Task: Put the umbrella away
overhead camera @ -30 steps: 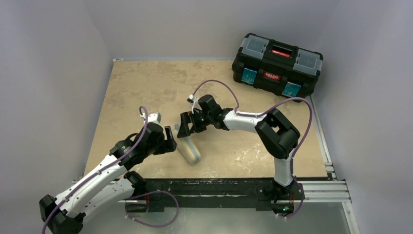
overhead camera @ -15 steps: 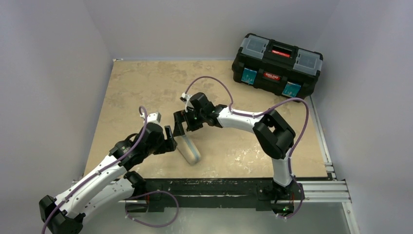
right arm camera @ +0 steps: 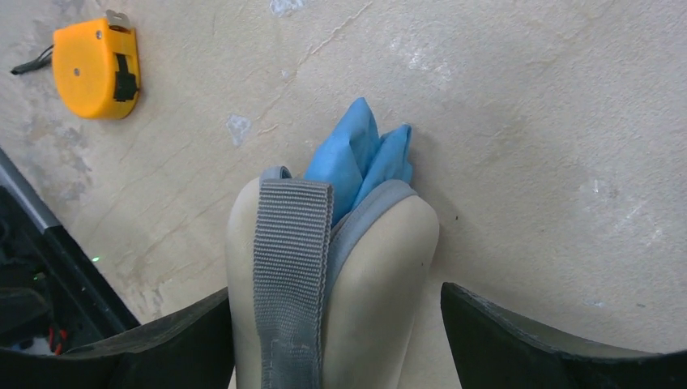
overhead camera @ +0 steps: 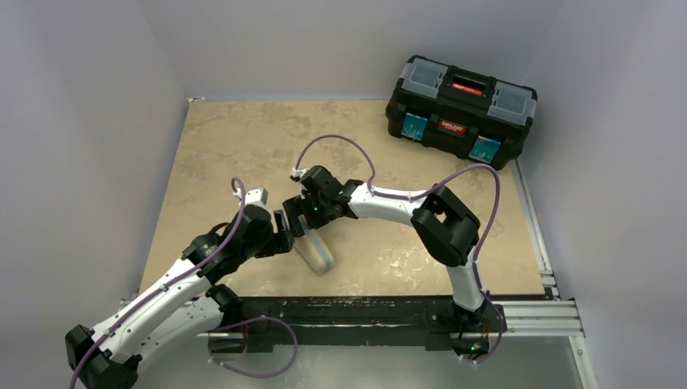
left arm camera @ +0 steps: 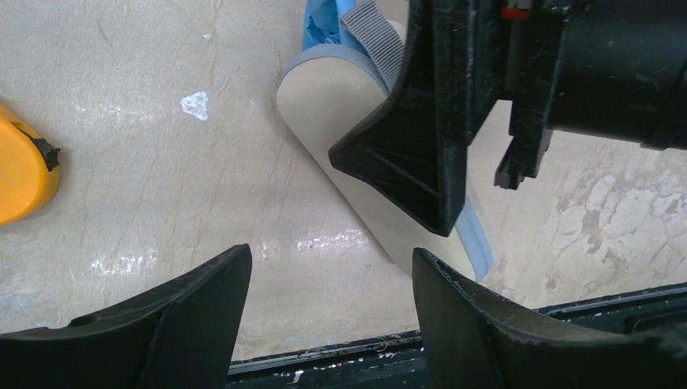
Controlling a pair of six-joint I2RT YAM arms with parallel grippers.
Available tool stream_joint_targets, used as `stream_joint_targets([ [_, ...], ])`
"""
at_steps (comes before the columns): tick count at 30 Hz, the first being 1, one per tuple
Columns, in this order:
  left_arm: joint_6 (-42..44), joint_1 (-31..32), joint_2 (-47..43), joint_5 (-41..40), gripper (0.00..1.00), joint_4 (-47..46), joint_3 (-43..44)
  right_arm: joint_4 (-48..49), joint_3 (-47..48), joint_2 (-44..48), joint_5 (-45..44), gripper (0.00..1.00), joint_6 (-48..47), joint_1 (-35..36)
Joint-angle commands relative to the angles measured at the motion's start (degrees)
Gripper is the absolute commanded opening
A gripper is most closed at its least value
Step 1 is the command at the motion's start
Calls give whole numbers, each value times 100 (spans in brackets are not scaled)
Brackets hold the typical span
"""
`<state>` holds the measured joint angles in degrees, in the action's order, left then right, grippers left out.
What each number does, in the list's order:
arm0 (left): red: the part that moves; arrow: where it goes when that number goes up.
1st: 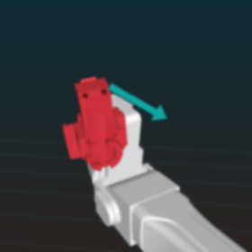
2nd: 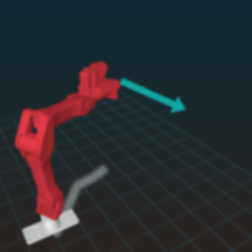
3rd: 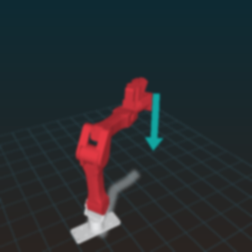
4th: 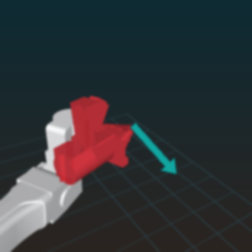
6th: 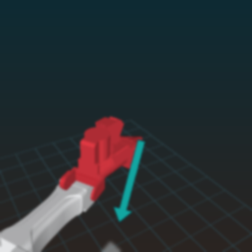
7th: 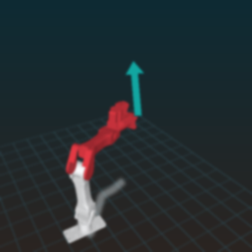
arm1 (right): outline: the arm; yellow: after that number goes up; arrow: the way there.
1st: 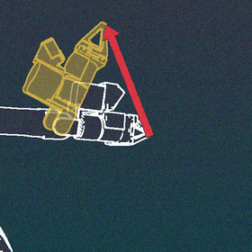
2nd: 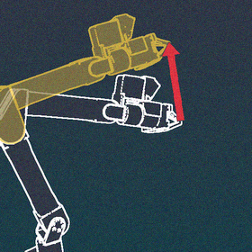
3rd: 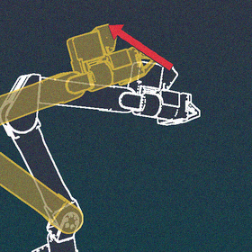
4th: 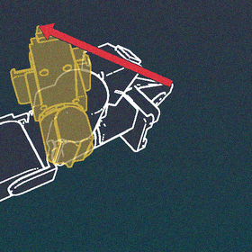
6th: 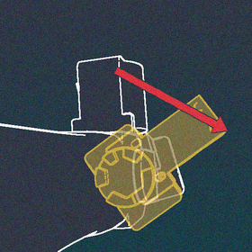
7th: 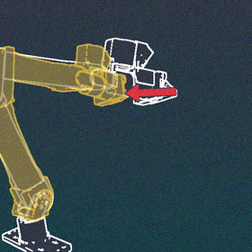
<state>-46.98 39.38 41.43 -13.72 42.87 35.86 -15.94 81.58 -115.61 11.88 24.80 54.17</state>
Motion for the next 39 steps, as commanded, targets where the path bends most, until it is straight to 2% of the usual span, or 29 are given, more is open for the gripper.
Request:
stream_joint_targets([
  [1, -57, -35, -78, -63, 71, -144, -22, -388, 426, -168, -798, 84, -211, 243],
  [7, -66, -35, -107, -87, 71, -131, -43, -795, 733, -443, -1313, 75, -272, 543],
  [14, -71, -35, -126, -96, 71, -131, -61, -958, 772, -582, -1582, 57, -227, 645],
  [16, -70, -35, -122, -96, 71, -138, -69, -927, 783, -521, -1559, 47, -232, 645],
  [18, -66, -35, -118, -88, 71, -146, -70, -862, 802, -427, -1421, 35, -240, 647],
  [19, -66, -35, -113, -87, 71, -132, -63, -822, 809, -369, -1270, 32, -175, 643],
  [23, -6, -35, -172, -87, 71, -81, -5, -680, 850, -44, -1136, 30, -77, 575],
  [26, 155, -35, -302, -83, 72, 80, 250, -421, 707, 302, -679, 21, 131, 310],
  [28, 338, -35, -448, -43, 75, 156, 443, -206, 549, 602, -389, 9, 302, 71],
  [30, 576, -35, -622, 62, 79, 145, 586, 1, 402, 913, -94, 0, 456, -189],
  [35, 1172, -35, -948, 514, 82, -202, 646, 556, 44, 1890, 457, 0, 846, -843],
  [39, 1560, -35, -910, 1310, 83, -902, 556, 617, 17, 2584, 763, 0, 1194, -1346],
])
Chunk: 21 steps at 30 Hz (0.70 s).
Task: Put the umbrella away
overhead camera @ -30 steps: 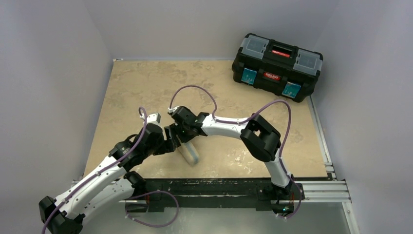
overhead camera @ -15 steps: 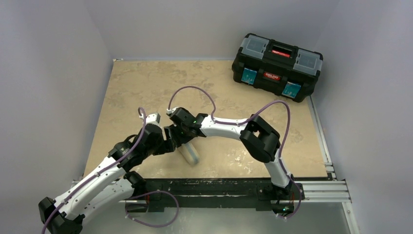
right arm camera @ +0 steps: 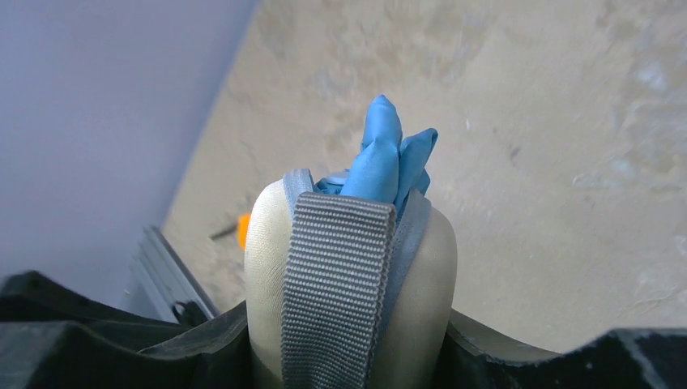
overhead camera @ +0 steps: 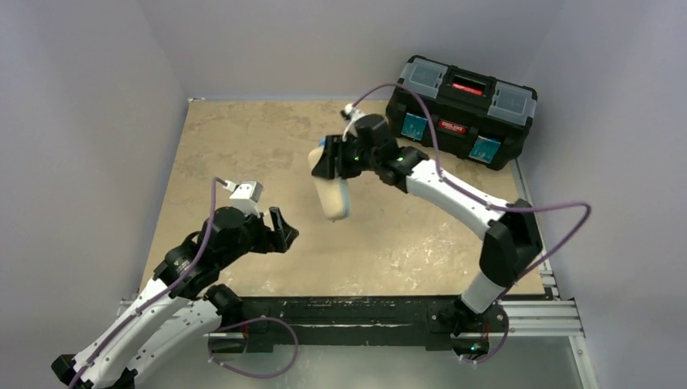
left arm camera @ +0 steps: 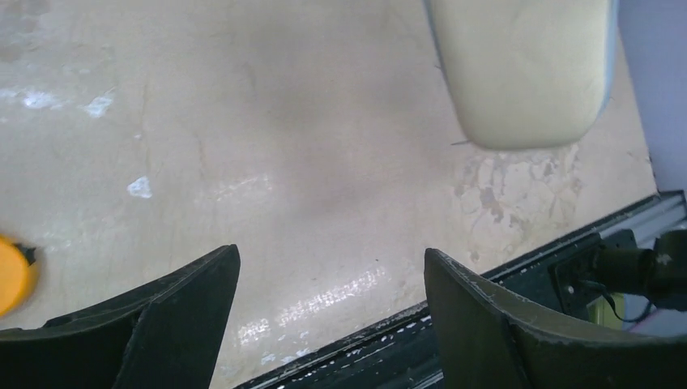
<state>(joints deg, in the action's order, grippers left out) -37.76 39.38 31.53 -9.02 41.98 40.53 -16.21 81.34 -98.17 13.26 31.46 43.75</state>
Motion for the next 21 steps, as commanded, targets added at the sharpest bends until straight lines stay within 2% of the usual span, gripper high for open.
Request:
stream_joint_targets([
  [1, 704, -35, 152, 1109, 84, -1004, 87, 647, 41, 1001, 655, 0, 616, -393],
  [9, 1279, 54, 773, 2606, 84, -3169, -126, 289, 134, 1872, 601, 0, 1245, -685],
  [12, 1729, 274, 896, 2540, 87, -4017, -412, -115, 264, 1968, 373, 0, 1386, -683],
  [14, 2041, 367, 903, 2604, 87, -5010, -791, -281, 295, 2030, 244, 0, 1446, -684],
  [21, 2553, 462, 1226, 2854, 85, -7426, -1699, -497, 322, 2124, -175, 0, 1485, -683],
])
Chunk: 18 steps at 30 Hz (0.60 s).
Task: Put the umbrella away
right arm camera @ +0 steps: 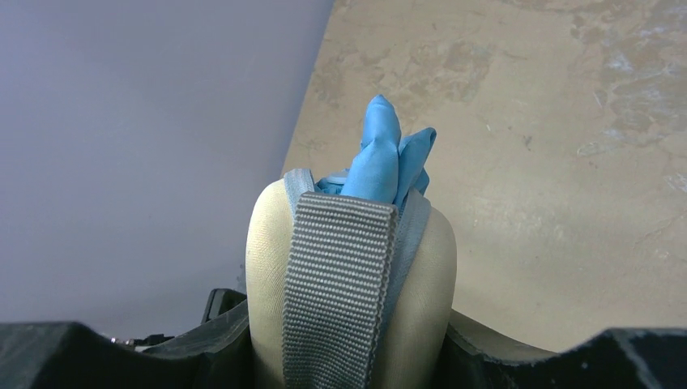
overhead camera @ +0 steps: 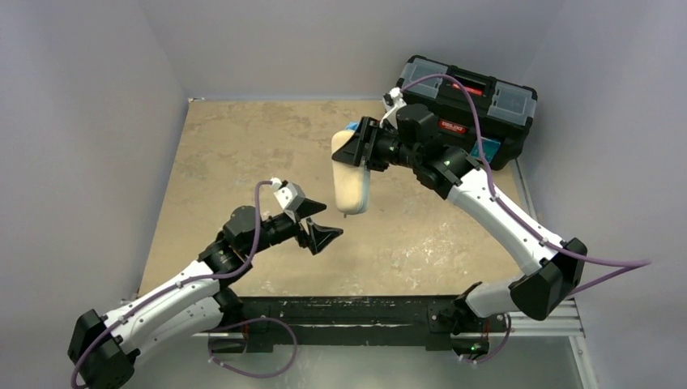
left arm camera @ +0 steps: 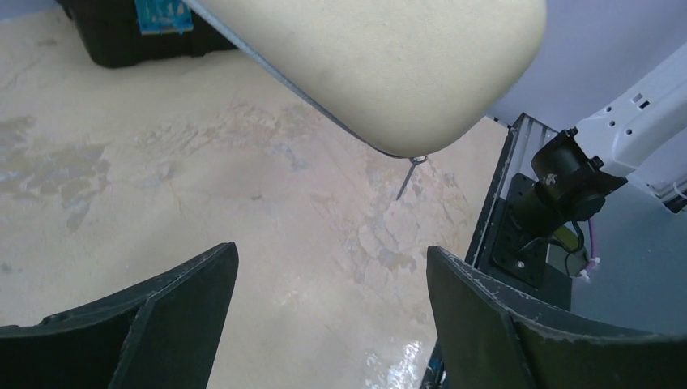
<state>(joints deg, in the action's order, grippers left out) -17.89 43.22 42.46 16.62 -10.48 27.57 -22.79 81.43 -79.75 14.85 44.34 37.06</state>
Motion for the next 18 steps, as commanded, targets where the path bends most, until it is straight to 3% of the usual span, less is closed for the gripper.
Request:
stream_joint_targets([
  [1, 628, 107, 202, 266, 84, -2416, -470, 206, 295, 284, -342, 0, 193, -12],
  [8, 606, 143, 578, 234, 72, -3057, -558, 438, 199, 310, -469, 0, 251, -6],
  [13, 483, 160, 741, 292, 57, -3094, -403, 658, 84, 334, -436, 0, 280, -7],
  [18, 471, 173, 814, 361, 52, -3005, -277, 721, 64, 358, -463, 0, 300, -6],
])
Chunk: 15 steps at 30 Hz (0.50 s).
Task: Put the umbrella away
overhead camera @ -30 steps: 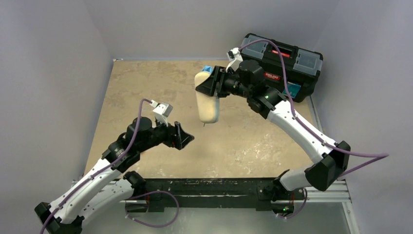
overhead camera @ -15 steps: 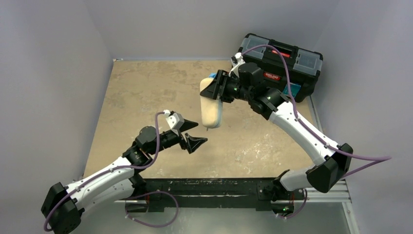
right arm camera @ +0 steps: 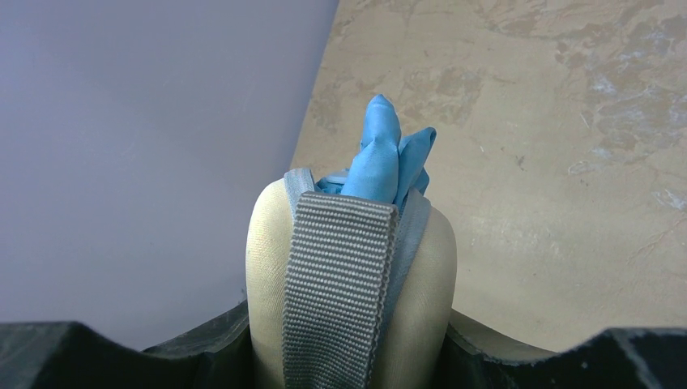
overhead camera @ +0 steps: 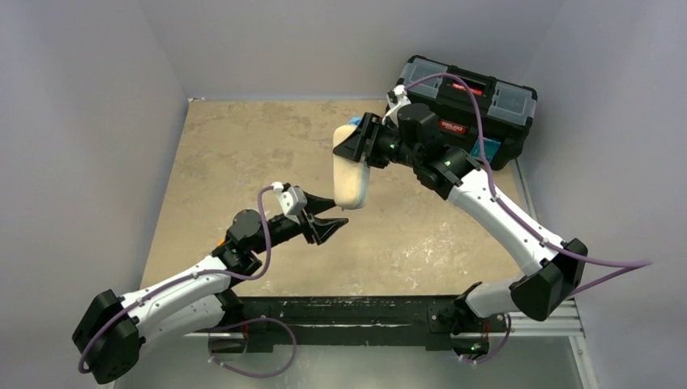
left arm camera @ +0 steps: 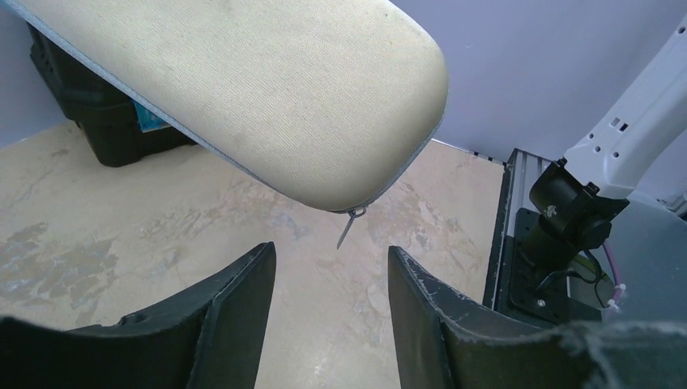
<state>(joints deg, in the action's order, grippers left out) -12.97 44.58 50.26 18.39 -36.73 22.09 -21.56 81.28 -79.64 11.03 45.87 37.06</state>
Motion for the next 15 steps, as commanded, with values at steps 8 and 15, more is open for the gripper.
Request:
stream_joint_targets([
  [8, -87, 108, 230, 188, 47, -455, 421, 642, -2, 371, -102, 0, 144, -7],
  [15, -156, 124, 295, 247, 35, -534, 494, 664, -40, 372, -123, 0, 143, -8],
])
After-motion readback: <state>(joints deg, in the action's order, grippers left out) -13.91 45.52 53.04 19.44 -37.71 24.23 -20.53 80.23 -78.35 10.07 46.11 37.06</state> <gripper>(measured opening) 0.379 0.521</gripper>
